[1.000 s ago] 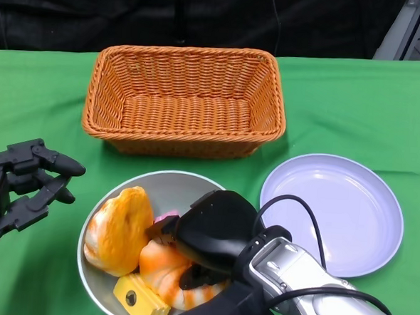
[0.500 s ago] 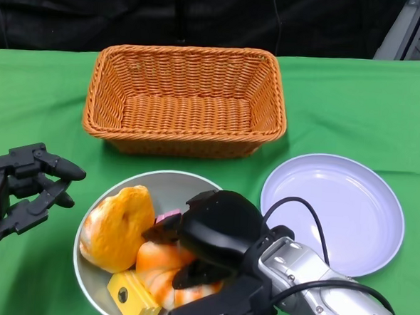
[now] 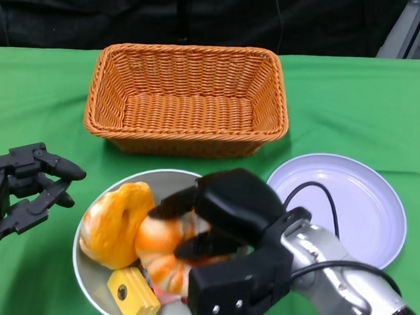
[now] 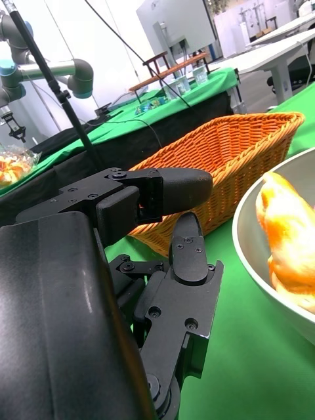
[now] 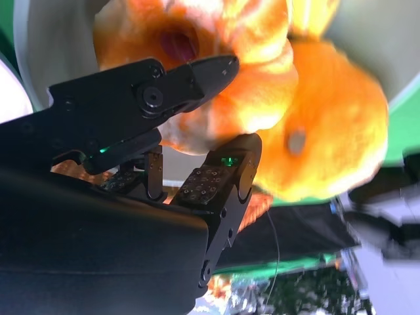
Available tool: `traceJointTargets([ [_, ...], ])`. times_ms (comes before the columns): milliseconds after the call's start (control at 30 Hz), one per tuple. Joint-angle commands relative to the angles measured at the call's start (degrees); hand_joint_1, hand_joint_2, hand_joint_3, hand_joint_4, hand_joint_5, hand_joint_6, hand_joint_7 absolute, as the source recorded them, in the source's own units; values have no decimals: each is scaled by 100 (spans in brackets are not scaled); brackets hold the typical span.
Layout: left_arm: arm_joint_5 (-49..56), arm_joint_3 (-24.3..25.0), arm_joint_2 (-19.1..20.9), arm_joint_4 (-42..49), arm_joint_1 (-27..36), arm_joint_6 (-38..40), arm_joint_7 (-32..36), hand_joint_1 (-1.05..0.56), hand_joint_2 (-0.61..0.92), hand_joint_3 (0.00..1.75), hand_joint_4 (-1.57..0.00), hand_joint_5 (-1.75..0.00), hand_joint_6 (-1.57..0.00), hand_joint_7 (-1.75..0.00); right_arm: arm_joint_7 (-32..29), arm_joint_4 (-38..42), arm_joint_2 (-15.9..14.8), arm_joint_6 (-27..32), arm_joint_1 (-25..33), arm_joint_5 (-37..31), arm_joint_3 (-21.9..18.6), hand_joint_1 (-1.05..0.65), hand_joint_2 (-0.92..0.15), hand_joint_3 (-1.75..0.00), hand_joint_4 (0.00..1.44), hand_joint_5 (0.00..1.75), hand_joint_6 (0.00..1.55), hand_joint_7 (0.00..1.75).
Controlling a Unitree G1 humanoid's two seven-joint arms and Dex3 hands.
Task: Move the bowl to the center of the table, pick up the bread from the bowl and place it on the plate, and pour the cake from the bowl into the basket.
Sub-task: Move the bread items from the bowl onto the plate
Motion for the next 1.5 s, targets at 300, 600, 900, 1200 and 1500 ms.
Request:
traceJointTargets([
  [300,-28,0,61,56,-51,-86,40,-11,92,37,-83,-120,-88,-87,943,-1000,77,652,131,1181,-735,-16,-92,-6,72,141,116,5],
  [600,-22,-12,29,85,-60,-87,52,-11,90,38,-84,-119,-89,-86,1611,-1866,-28,1672,366,1710,-1130,-15,-92,-8,79,118,110,1],
  [900,-13,-23,17,44,-44,-41,73,-11,89,40,-81,-123,-84,-94,1957,-2560,-105,2711,524,2366,-1744,-14,-92,-11,67,149,114,3],
  [1200,-45,-10,31,57,-47,-84,33,-12,89,39,-83,-122,-85,-93,1941,-3014,-340,3216,652,2943,-2443,-17,-92,-13,77,141,115,6],
  [1500,-61,-5,44,136,-98,-130,39,-9,89,41,-84,-122,-86,-93,1828,-3137,-632,3503,918,3469,-3208,-15,-92,-14,77,140,117,10],
])
